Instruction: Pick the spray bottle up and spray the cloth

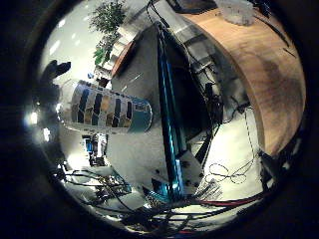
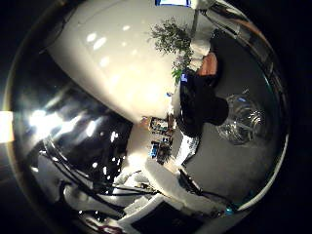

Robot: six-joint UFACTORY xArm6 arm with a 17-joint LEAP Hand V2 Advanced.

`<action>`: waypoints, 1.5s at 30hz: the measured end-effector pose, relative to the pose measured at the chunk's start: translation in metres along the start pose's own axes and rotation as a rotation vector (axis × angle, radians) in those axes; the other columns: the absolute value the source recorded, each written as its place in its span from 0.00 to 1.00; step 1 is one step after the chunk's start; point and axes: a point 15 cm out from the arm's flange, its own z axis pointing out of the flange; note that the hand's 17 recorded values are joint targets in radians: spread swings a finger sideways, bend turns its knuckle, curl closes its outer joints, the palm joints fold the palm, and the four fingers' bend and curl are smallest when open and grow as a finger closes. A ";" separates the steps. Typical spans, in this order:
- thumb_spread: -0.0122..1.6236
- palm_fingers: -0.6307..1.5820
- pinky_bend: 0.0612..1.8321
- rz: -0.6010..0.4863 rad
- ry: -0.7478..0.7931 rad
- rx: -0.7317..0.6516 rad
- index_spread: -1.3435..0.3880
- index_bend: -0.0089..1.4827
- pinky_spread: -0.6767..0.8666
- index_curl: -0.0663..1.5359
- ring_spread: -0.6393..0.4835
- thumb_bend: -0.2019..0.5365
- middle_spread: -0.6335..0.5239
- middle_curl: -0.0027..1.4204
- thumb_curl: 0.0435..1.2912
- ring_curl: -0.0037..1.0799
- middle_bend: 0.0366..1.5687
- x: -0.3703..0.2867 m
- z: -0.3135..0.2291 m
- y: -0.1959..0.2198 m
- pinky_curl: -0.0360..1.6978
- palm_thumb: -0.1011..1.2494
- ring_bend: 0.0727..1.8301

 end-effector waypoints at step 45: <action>0.64 0.72 0.31 -0.060 -0.009 -0.231 0.61 0.15 0.32 0.25 0.46 0.26 0.47 0.32 0.21 0.34 0.33 -0.023 0.090 -0.008 0.16 0.56 0.44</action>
